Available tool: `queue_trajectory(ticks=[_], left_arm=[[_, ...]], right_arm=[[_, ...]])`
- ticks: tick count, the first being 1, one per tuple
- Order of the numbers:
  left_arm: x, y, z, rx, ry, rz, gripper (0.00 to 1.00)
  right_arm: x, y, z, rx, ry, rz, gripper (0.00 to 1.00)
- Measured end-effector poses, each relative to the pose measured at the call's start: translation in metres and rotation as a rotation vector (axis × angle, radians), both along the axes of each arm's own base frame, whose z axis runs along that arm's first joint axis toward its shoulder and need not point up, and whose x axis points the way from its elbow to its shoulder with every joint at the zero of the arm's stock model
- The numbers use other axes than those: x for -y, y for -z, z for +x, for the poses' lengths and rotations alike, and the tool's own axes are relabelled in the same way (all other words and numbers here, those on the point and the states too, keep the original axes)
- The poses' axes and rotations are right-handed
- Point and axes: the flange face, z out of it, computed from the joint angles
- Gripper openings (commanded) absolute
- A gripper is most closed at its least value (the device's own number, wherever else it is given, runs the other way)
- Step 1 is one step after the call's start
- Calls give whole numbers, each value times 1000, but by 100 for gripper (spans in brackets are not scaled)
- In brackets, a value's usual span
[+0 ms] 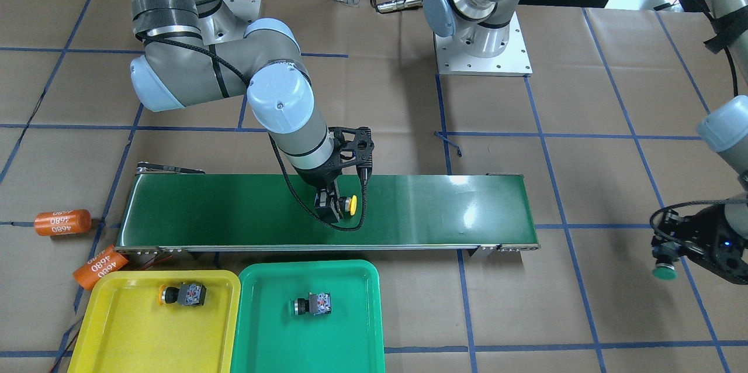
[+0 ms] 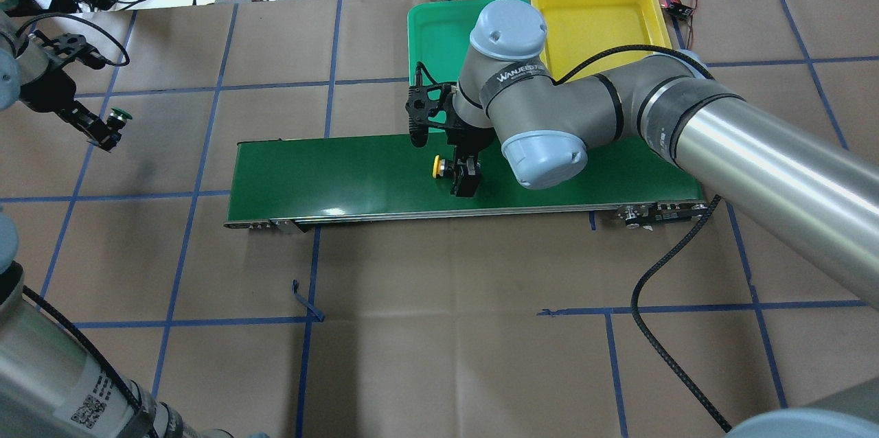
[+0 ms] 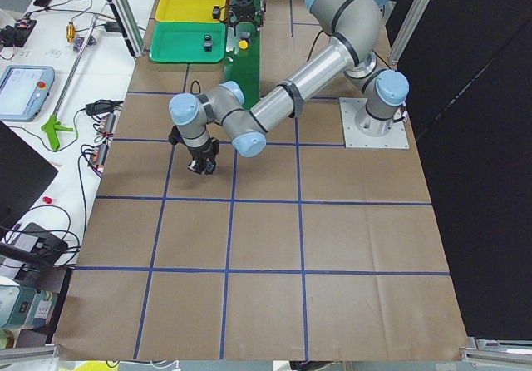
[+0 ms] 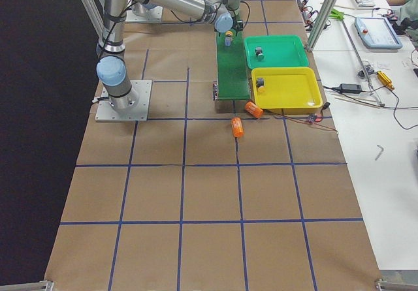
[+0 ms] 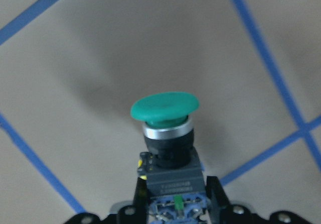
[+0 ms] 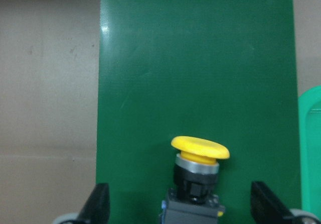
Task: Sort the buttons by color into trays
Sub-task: 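Lower right gripper onto yellow button while left lifts green button, then carry yellow button to yellow tray with right while left lowers green button onto belt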
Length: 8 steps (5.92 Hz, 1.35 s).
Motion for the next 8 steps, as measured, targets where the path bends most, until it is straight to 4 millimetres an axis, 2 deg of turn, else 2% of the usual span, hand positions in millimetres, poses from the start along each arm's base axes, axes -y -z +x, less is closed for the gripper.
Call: queue_trajectory(ticks=[1,2,3,4,5,6,7,8], left_arm=[[-1,-25,-65,-31,130,-7,0],[0,-39,-136,-60,306,-13,0],[-5,-45,-203,-81,484,-9,1],[-16,-45,-258,-98,634,5,3],[-33,-37,-304,-117,776,34,4],[-53,-24,-337,-134,883,64,8],[-67,-15,-353,-144,927,84,37],[-76,-7,-361,-150,940,98,98]], right_arm=[[-1,9,-12,-20,11,14,59],[2,13,-29,-56,32,17,32],[7,14,-44,-89,47,16,11],[9,11,-54,-121,50,4,9],[11,0,-64,-160,52,-25,10],[15,-17,-77,-190,53,-64,11],[27,-38,-102,-206,42,-112,13],[47,-55,-132,-213,10,-159,13]])
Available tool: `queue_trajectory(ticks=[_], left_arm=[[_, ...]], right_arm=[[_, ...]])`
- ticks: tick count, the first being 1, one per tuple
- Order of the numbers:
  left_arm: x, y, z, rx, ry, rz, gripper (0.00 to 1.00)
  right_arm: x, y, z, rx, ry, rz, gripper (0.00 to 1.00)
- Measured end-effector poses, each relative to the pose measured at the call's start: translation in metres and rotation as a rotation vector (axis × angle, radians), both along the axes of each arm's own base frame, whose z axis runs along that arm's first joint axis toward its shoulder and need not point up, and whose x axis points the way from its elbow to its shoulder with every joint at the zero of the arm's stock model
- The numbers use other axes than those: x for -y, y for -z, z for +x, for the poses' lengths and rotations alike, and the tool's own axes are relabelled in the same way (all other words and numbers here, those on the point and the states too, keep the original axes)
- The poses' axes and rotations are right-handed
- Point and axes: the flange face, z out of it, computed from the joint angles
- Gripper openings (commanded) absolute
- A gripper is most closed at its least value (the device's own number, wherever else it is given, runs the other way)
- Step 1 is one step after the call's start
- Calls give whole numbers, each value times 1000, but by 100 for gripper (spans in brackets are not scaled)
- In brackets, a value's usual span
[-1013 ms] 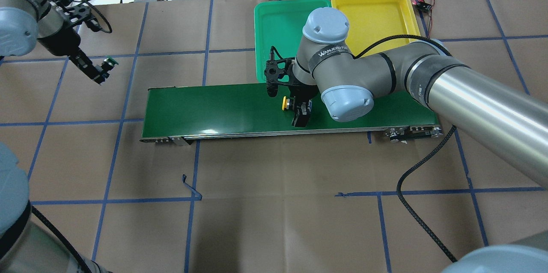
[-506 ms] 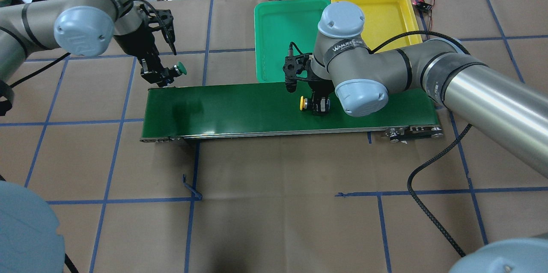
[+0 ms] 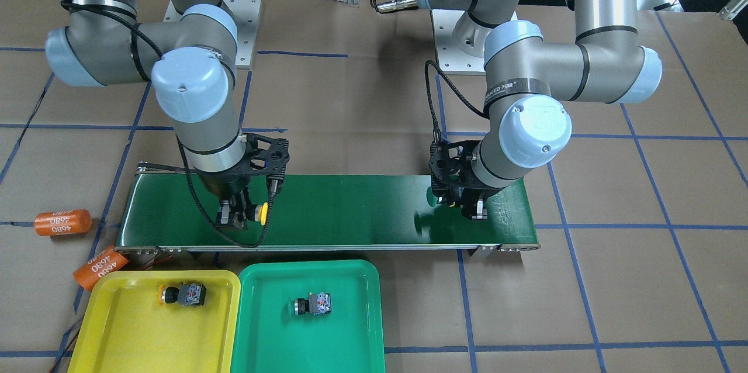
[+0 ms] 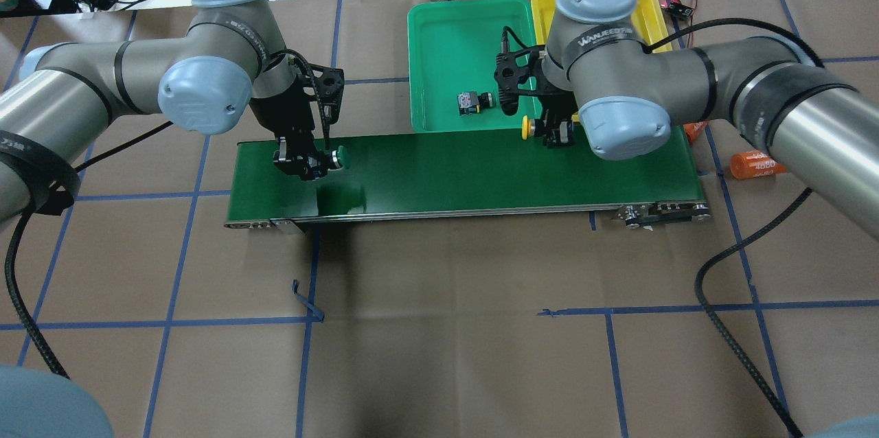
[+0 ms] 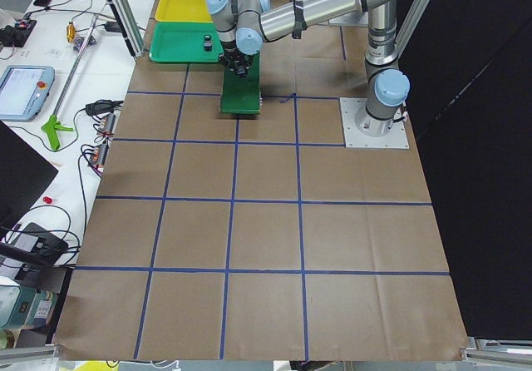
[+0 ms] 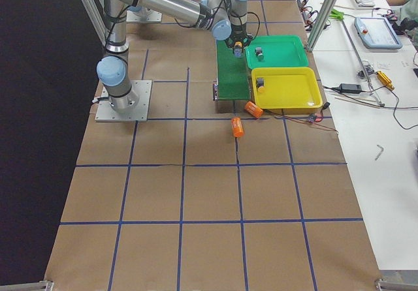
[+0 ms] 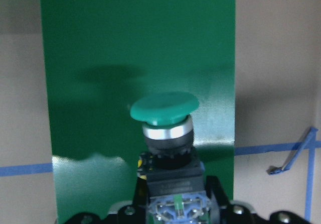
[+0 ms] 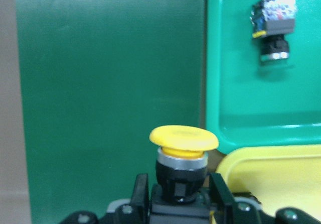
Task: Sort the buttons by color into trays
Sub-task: 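Carry yellow button to yellow tray with right while left lowers green button onto belt, then release yellow button in tray with right while left opens and rises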
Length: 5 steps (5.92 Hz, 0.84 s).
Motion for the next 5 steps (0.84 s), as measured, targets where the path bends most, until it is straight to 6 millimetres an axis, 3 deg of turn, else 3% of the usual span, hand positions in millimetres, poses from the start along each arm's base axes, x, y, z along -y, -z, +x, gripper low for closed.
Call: queue_trajectory(ticks=[2,3,4,5], left_arm=[[-3,2,-6,3,-1,-14,99],[0,-11,-5,11,-45,-38,99],[-2,-40,-2,29,-152,-56,99],[-15,-80,1,63,-317,-52,99]], right_arm=[[71,-7,-50,-21,-81,-56,16],[108,3,-65,-27,-101,-68,16],[137,23,-78,-29,-109,-64,31],[158,46,-94,-28,-110,-55,99]])
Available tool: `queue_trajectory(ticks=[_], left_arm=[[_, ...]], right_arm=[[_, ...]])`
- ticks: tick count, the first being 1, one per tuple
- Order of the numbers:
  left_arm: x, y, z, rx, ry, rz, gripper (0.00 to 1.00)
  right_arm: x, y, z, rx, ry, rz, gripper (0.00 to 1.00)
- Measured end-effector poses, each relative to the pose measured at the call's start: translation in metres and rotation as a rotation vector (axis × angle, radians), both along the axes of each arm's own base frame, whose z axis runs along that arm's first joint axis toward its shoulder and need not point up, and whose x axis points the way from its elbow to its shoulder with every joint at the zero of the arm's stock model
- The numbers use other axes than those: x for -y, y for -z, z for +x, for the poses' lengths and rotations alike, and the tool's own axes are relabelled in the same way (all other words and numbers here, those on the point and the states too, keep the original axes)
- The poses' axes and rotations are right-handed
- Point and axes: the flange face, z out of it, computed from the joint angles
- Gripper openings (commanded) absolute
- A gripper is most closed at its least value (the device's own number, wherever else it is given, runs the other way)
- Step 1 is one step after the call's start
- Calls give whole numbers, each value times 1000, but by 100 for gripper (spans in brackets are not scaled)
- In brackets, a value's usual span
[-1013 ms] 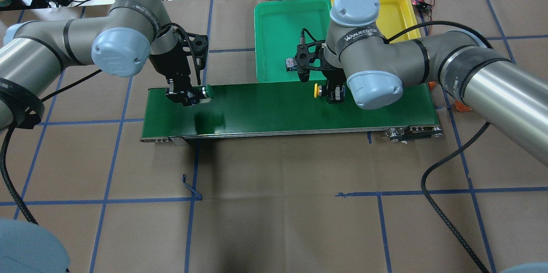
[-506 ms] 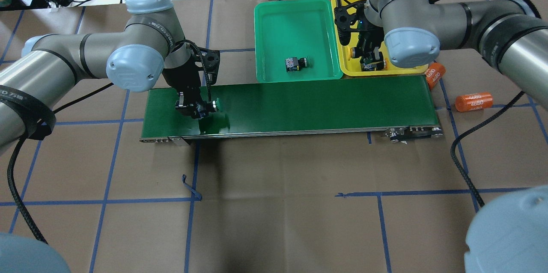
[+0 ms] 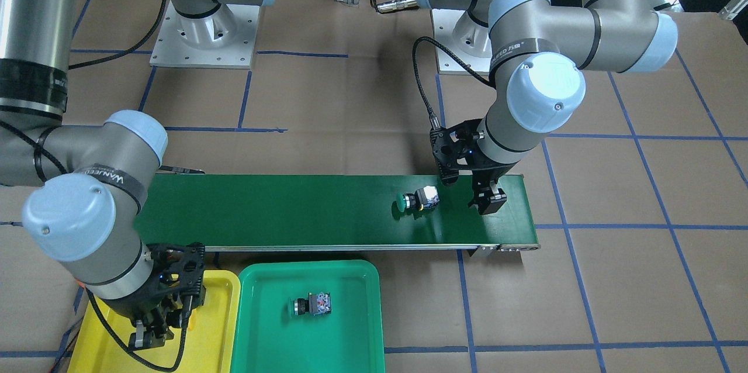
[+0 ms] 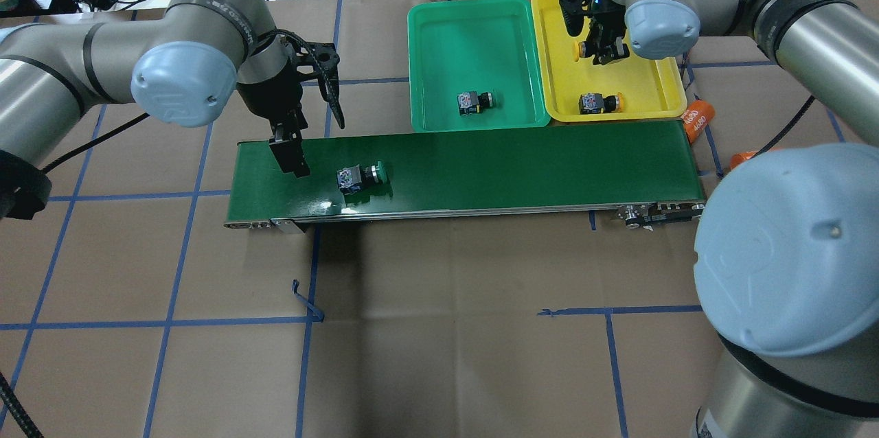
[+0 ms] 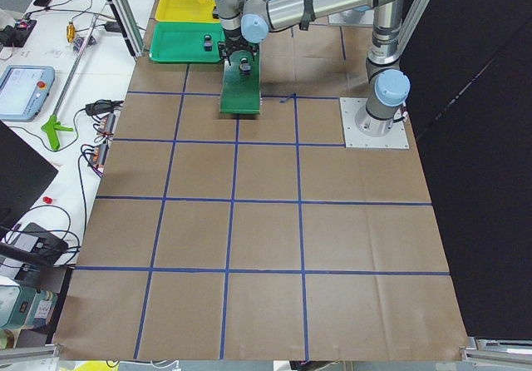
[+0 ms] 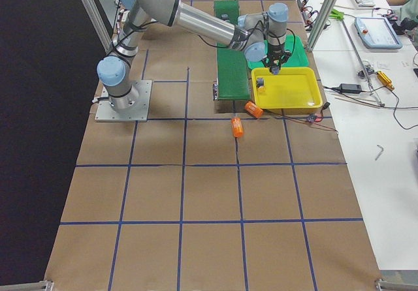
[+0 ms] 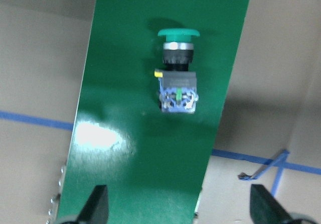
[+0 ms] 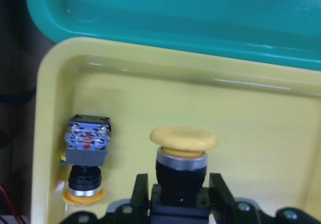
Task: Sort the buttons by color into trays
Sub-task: 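Release yellow button in tray with right while left opens and rises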
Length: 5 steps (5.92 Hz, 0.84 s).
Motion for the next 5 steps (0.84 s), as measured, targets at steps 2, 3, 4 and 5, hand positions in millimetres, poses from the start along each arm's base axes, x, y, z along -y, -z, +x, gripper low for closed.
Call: queue_trajectory(ticks=[2,3,4,5], left_arm=[[-25,-62,-5,62,-417,-13,99],[-38,-89,-9,79,-599,-35,99],[-45,-115,-10,80,-783,-90,99],[-46,-130,-8,71,-949,-135,99]], right_arm=[[12,18,-11,25,9,3,100],[7,1,-10,30,16,4,100],[-8,-32,-4,39,35,32,100],[-34,-72,19,53,71,81,100]])
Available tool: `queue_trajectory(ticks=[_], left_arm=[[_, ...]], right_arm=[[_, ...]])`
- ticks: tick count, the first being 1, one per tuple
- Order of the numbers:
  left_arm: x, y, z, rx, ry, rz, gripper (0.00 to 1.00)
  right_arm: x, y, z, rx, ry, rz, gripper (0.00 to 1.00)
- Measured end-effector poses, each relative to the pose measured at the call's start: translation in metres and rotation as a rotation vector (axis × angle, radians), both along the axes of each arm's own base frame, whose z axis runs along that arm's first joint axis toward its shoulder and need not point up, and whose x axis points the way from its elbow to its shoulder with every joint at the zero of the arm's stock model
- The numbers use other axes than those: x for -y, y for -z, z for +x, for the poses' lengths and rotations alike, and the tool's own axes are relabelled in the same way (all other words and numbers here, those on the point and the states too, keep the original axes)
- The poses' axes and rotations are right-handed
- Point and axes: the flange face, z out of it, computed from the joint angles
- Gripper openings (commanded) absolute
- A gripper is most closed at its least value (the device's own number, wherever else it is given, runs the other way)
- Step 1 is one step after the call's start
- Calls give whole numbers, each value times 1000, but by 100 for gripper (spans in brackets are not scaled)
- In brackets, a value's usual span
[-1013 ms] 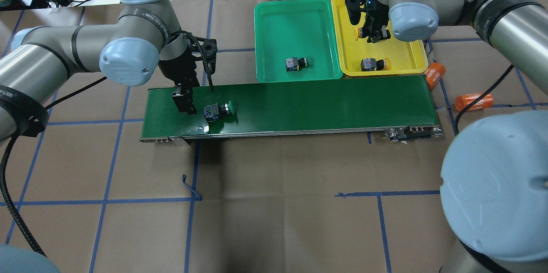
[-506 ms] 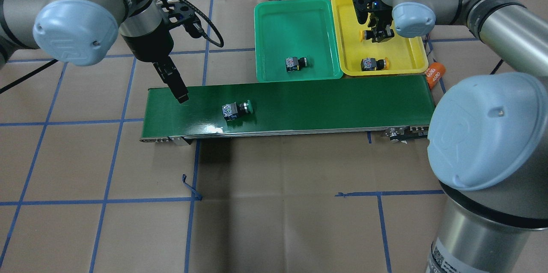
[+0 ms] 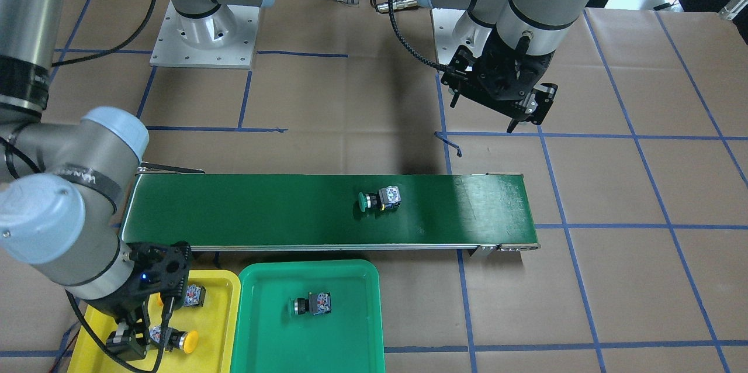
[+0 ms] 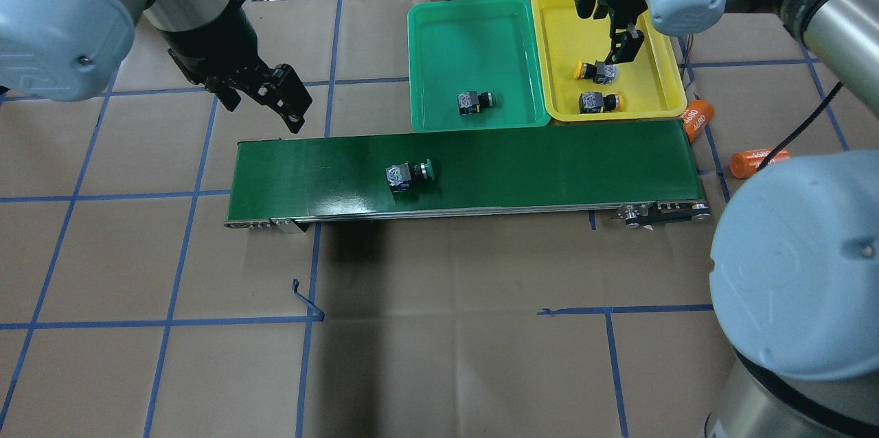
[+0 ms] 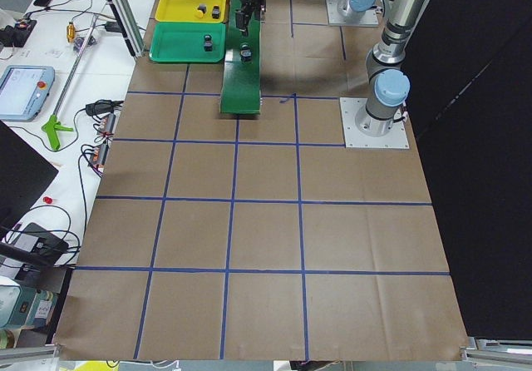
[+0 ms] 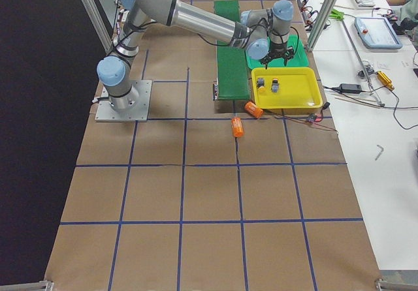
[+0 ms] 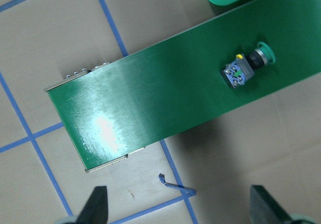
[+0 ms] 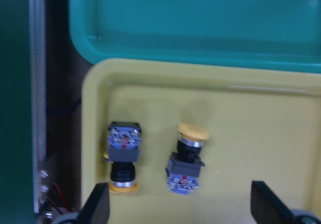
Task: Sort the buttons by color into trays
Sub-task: 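Release yellow button in tray with right while left opens and rises, then lower the right gripper onto the green button on the belt and grasp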
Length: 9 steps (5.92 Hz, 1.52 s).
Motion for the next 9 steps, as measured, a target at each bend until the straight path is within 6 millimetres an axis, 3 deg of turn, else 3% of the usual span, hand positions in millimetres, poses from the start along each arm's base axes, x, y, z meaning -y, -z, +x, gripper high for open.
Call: queue_trajectory(ticks=[1,2,4,6,7,9], left_arm=[[-1,-8,2,-1,-127,-23,99],[-2,-9,2,-4,-214,-25,99],[-3,-12,2,-7,-261,-29,99],[-3,-13,3,-7,-265,-29,99],[-2,-12,3,-6,-264,-29,99],[7,-7,8,-11,-267,-40,99]], right_arm=[[-31,-31,40,9,22,49,100],[-58,-48,82,12,33,85,100],[-91,-52,134,12,58,123,100],[-126,-15,185,12,107,154,100],[-145,15,197,11,109,158,100],[-178,71,180,15,46,134,100]])
